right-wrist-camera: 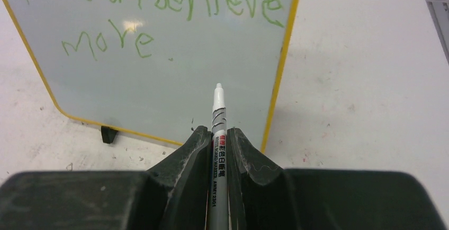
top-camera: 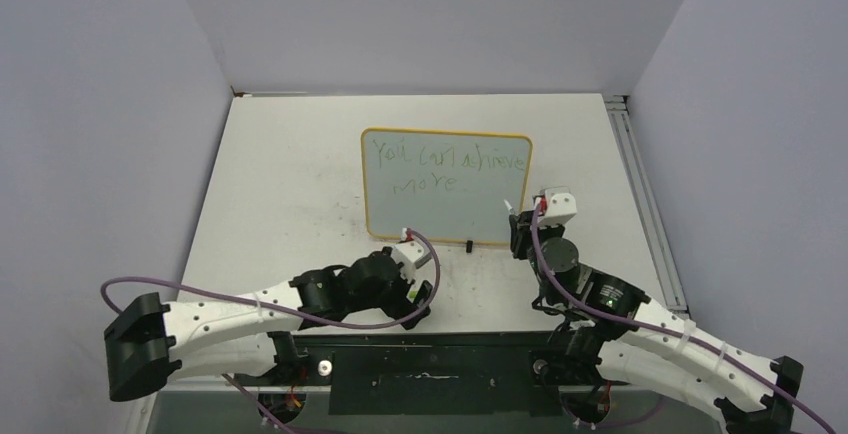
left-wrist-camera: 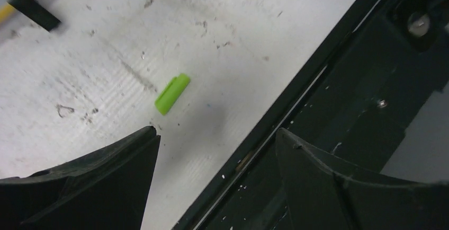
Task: Write a sentence on the whiteboard
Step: Close the whiteboard marker.
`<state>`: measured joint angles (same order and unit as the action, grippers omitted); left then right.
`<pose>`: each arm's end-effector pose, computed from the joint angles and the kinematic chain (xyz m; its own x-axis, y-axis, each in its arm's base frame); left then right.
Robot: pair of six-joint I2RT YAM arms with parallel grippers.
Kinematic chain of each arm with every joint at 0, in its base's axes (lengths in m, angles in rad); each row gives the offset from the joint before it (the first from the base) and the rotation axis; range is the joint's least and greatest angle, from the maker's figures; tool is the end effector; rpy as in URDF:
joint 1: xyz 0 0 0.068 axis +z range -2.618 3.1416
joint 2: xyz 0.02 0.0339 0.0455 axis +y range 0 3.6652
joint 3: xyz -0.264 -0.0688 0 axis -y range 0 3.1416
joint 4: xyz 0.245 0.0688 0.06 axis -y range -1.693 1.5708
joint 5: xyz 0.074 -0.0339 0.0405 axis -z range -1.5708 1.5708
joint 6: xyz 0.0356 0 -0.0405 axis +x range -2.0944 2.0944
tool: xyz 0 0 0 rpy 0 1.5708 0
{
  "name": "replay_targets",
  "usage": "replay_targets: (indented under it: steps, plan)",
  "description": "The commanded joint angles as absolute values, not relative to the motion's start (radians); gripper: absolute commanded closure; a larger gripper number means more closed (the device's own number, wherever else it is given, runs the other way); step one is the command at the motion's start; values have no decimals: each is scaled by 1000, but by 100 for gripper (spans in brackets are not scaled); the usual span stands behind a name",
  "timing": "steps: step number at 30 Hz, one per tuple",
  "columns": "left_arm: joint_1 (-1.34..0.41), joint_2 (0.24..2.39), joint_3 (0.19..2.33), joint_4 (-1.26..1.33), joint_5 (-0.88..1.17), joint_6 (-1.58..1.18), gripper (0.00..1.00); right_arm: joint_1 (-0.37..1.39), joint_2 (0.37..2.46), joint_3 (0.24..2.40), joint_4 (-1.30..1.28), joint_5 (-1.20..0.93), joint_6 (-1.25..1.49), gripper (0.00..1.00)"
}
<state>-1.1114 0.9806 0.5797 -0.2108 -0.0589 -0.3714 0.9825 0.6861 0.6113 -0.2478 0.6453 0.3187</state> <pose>0.0958 -0.1889 0.2296 -0.5542 0.3033 -0.7751 0.7214 0.6395 -0.2656 0.1075 0.1226 0.2898 -0.2761 0.0371 -0.9604 -0.2754 0.9543 0.1161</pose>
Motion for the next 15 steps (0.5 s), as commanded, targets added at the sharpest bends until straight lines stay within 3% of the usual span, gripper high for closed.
replay_targets:
  steps: [1,8,15]
  plan:
    - [-1175,1072,571,-153,-195,-460,21,978,599,618,-258,731,364,95]
    - [-1177,1183,569,-112,-167,-414,22,978,562,614,-268,709,374,95]
    - [-1165,1267,586,-62,-158,-361,34,978,564,606,-252,678,367,95]
